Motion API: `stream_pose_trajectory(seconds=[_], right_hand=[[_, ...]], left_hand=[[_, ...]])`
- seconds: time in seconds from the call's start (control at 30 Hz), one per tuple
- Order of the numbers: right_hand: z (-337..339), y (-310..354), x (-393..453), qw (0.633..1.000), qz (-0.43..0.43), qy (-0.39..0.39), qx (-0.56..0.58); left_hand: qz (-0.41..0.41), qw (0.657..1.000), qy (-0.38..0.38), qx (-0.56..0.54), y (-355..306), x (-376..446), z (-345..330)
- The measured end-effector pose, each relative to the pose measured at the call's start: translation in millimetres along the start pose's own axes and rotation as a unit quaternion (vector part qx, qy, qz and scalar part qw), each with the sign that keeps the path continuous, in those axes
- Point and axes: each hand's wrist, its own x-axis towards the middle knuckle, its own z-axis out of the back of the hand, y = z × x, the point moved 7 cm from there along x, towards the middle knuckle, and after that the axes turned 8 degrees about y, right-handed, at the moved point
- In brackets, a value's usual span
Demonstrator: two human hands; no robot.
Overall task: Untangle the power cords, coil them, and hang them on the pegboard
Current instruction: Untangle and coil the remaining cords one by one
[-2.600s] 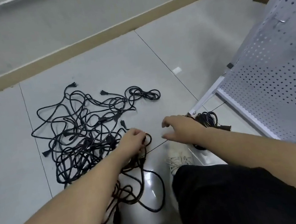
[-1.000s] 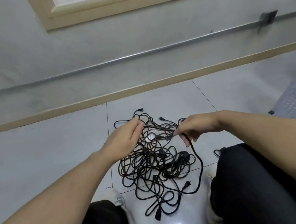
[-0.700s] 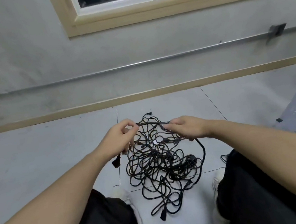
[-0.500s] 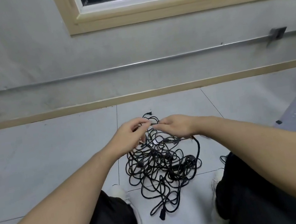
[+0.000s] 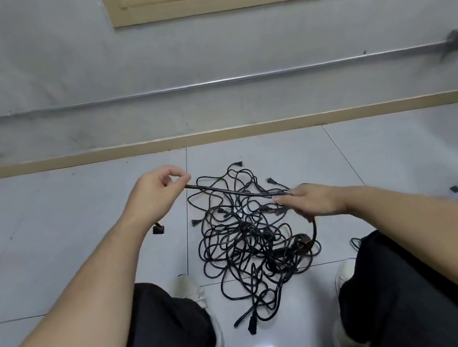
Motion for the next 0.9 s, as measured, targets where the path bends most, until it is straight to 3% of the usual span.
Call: stream_pose_trajectory(seconds=[0.17, 0.3, 0.5, 0.63, 0.7, 0.8, 0.9], right_hand=[[2, 19, -6, 0.999, 0.033, -0.033, 0.004], [6, 54, -11, 0.987, 0.118, -0.113, -0.011], [11, 80, -18, 0.963, 0.204, -0.17, 0.045], [13, 83, -17, 0.954, 0.221, -0.192, 0.07], [16, 85, -18, 0.946, 0.233, -0.21, 0.076], [14, 82, -12, 0.947, 0.232, -0.171, 0.143], [-3, 68, -4, 0.969, 0.175, -0.033, 0.169]], left_hand=[[0.024, 1.0, -0.017, 0.009, 10, 4, 15], [0.012, 0.999, 0.04, 0.032, -2, 5, -6], [-0.084, 0.967, 0.056, 0.234, -40, 8, -30], [-0.117, 0.977, 0.18, -0.008, -58, -1, -75], [-0.109, 0.972, 0.199, -0.064, -63, -4, -88], [-0.12, 0.98, 0.159, -0.027, -67, 0, -89], [-0.13, 0.986, 0.077, 0.069, -71, 5, -74]])
